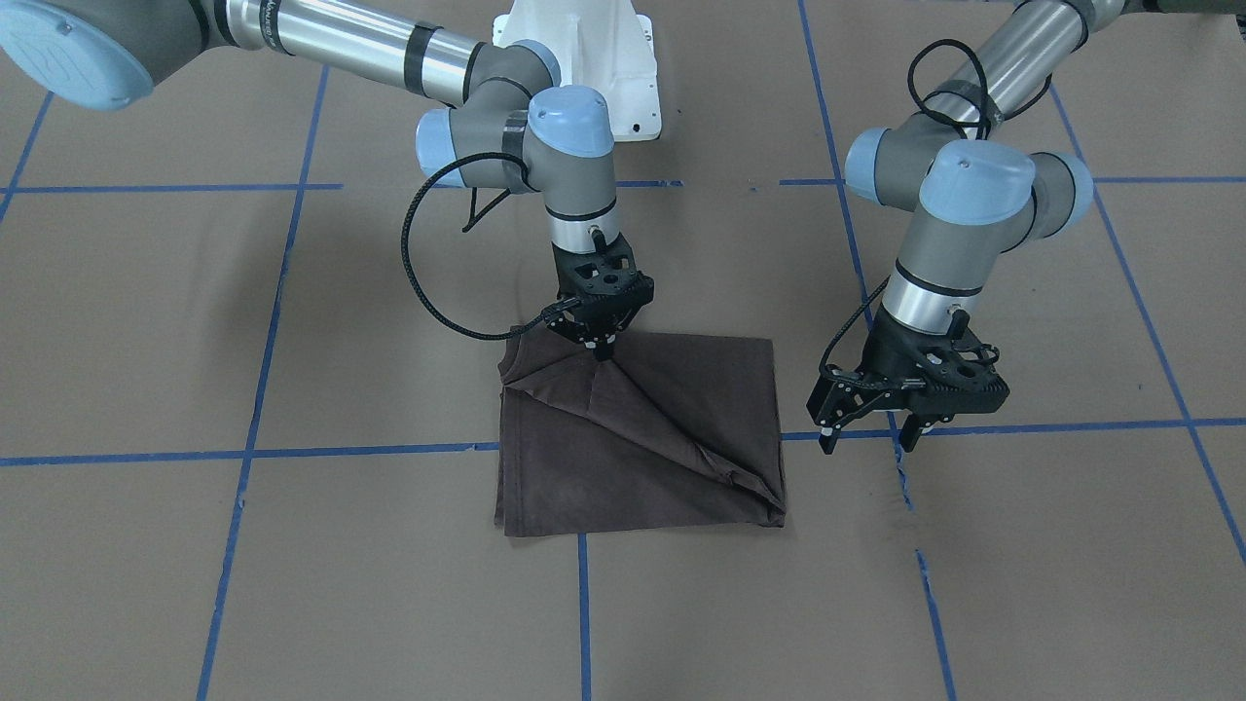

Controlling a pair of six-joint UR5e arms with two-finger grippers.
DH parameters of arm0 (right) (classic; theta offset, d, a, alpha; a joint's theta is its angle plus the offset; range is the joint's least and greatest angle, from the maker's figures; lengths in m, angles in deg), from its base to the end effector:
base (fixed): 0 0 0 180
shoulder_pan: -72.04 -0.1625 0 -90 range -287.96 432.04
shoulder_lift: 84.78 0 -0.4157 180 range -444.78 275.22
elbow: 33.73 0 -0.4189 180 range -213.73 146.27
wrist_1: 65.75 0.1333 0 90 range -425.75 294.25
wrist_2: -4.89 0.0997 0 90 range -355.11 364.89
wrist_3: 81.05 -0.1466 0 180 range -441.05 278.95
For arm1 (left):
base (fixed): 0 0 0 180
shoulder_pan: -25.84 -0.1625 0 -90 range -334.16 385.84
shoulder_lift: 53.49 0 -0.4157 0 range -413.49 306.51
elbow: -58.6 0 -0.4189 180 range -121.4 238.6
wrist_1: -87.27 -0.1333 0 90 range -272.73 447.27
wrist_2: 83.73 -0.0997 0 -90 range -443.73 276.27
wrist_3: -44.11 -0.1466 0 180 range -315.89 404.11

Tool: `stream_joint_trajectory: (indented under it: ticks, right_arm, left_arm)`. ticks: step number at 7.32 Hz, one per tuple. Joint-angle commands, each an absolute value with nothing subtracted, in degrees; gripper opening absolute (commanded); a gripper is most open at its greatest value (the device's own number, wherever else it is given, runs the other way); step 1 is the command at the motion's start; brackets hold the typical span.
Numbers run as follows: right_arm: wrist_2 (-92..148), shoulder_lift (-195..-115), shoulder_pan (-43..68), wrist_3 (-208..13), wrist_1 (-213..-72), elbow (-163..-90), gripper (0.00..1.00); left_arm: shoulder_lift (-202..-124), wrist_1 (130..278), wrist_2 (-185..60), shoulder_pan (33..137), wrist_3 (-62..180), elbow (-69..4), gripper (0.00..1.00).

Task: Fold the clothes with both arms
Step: 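Press and smooth the shirt's far edge with the right gripper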

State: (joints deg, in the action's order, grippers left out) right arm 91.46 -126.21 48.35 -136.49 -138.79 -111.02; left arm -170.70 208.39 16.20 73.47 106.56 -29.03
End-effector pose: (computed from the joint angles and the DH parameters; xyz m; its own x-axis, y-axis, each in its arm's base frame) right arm -0.7012 -0.4628 0.2012 0.7080 -0.3077 0.6356 -0.0523 0.8748 0.4817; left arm 0.4227 -0.6237 0.3544 0.6265 -0.0108 -0.7793 0.3854 0.8734 0.2977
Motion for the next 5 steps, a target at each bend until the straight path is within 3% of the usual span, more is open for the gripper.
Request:
stream_joint_trajectory:
  ticks: [1,5]
  right_arm:
    - [91.5,-126.2,46.9,-134.6,-139.1,-111.1,0.0]
    - [92.0,-126.4,40.6,-131.4,-138.9,-110.5,0.0]
  left_arm:
    - [-170.7,208.4,16.2,73.5,106.6,-29.0,1.0]
    - [-171.2,208.4,16.1,73.6,106.7,-29.1,1.0]
